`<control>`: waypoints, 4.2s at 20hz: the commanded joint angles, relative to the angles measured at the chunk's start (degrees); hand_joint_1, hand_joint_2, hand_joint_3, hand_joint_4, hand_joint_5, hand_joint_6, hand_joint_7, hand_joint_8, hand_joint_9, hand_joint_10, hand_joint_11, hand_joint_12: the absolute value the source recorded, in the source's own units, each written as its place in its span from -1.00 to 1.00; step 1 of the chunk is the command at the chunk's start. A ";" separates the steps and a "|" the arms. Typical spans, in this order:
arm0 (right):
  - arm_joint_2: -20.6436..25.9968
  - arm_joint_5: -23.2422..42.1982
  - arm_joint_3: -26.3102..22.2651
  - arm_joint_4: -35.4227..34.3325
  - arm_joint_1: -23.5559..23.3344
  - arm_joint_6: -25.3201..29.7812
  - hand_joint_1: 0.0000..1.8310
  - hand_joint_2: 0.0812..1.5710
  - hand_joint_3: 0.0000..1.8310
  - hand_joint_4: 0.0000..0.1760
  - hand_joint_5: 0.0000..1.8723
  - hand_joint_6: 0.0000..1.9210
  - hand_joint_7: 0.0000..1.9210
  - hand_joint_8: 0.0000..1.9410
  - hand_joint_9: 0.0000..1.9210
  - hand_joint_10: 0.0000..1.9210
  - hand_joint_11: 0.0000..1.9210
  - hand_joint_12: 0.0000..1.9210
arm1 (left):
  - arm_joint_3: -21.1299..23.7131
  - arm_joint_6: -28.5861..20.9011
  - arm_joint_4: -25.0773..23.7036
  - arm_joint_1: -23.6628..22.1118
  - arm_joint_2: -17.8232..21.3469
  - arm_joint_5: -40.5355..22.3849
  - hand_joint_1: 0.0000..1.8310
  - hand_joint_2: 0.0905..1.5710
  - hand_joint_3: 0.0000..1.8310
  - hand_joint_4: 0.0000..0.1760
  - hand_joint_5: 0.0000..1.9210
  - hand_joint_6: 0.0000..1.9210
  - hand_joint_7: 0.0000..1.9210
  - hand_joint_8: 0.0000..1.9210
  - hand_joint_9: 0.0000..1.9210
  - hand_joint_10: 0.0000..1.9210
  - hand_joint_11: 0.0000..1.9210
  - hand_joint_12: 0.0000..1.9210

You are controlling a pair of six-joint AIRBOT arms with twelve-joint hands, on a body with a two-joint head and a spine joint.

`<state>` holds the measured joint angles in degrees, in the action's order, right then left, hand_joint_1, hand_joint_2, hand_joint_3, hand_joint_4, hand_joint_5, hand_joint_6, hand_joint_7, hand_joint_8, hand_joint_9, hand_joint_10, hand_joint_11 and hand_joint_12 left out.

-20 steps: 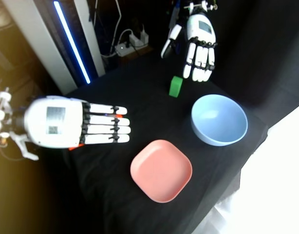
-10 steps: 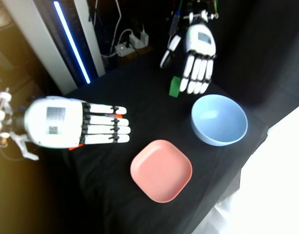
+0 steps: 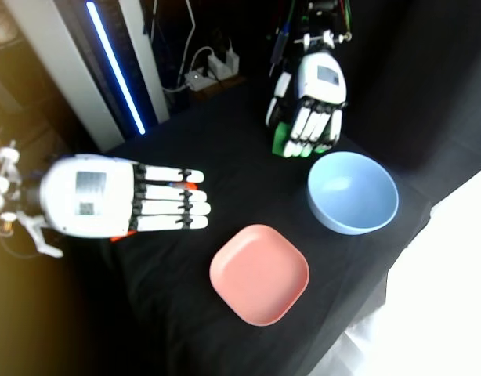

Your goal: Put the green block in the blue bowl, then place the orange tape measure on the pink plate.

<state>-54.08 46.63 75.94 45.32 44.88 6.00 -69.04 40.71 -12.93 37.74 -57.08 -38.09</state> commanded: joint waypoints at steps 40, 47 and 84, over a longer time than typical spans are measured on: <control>-1.60 4.88 1.48 -3.28 -0.74 0.52 -0.12 0.41 -1.00 0.12 -0.61 -1.00 -0.70 -1.00 -0.84 -1.00 -1.00 -0.56 | -4.86 16.98 3.36 -24.75 -0.08 3.31 0.31 0.22 -1.00 -1.00 0.36 -0.60 -0.10 0.73 -0.07 1.00 -0.01 1.00; -2.49 4.97 2.47 -2.94 -0.74 0.52 -0.14 0.41 -1.00 -0.01 -0.59 -1.00 -0.69 -1.00 -0.81 -1.00 -1.00 -0.50 | -15.60 17.64 11.67 -25.11 -9.29 8.50 0.33 0.18 -1.00 -1.00 0.54 -0.95 0.17 0.53 0.16 0.91 0.12 1.00; -5.88 2.38 4.59 -5.90 -0.71 -1.20 -0.07 0.12 -1.00 -0.13 -0.46 -1.00 -0.40 -0.99 -0.31 -0.95 -0.78 0.13 | 7.79 11.86 15.39 5.58 8.56 -21.67 -0.07 0.03 -1.00 -0.01 -0.58 -1.00 -0.58 -1.00 -0.61 -1.00 -0.97 -0.15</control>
<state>-59.81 44.40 80.42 42.68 44.88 4.62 -61.34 52.73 1.61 43.83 -49.04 -52.53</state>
